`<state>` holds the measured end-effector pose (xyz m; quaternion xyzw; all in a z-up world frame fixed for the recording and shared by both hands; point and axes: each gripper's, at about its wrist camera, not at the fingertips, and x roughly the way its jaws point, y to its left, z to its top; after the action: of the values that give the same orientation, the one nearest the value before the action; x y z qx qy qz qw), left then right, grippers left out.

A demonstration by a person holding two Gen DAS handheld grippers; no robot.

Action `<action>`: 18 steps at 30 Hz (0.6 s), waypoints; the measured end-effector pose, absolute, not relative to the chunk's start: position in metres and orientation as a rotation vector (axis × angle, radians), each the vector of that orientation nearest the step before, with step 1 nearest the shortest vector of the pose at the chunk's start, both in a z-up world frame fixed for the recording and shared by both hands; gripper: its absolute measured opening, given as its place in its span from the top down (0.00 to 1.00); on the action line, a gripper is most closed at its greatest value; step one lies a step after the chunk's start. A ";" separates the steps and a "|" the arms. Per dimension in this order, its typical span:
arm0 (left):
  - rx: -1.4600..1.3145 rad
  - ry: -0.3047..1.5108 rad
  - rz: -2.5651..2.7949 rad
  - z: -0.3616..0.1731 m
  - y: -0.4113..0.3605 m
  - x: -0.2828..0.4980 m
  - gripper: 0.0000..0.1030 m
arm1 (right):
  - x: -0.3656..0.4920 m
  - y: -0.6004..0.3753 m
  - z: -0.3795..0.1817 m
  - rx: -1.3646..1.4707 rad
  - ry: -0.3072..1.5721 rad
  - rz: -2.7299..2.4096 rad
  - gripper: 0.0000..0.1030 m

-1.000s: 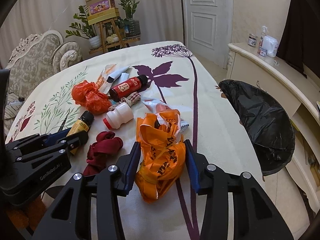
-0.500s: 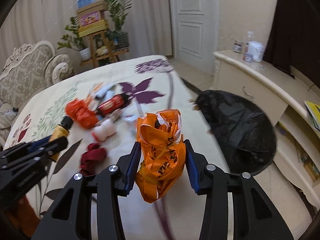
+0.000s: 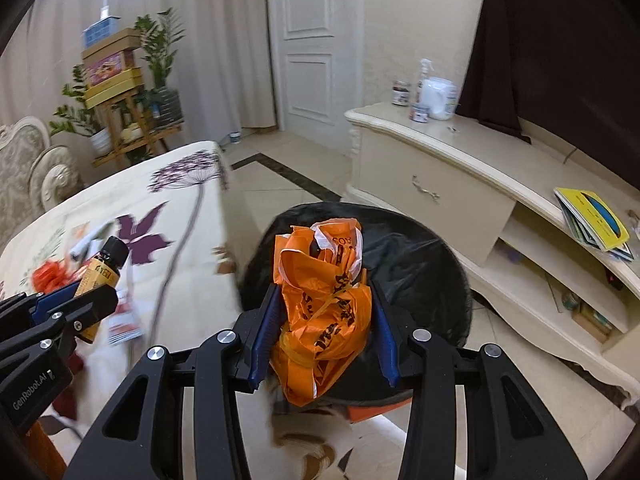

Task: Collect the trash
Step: 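Carry the orange bag to the black bin and open the right tool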

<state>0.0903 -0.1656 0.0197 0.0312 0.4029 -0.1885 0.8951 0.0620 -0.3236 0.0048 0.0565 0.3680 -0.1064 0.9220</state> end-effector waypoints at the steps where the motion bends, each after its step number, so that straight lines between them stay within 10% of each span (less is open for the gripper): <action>1: 0.071 0.840 -0.395 0.018 -0.175 0.096 0.78 | 0.064 -0.327 0.003 0.117 0.759 -0.222 0.58; 18: 0.156 0.883 -0.409 -0.006 -0.261 0.148 0.77 | 0.103 -0.388 -0.031 0.165 0.802 -0.281 0.57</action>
<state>0.1477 -0.2613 -0.0058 0.0750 0.4240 -0.1962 0.8810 0.1028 -0.3878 -0.0309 0.0798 0.3884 -0.1360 0.9079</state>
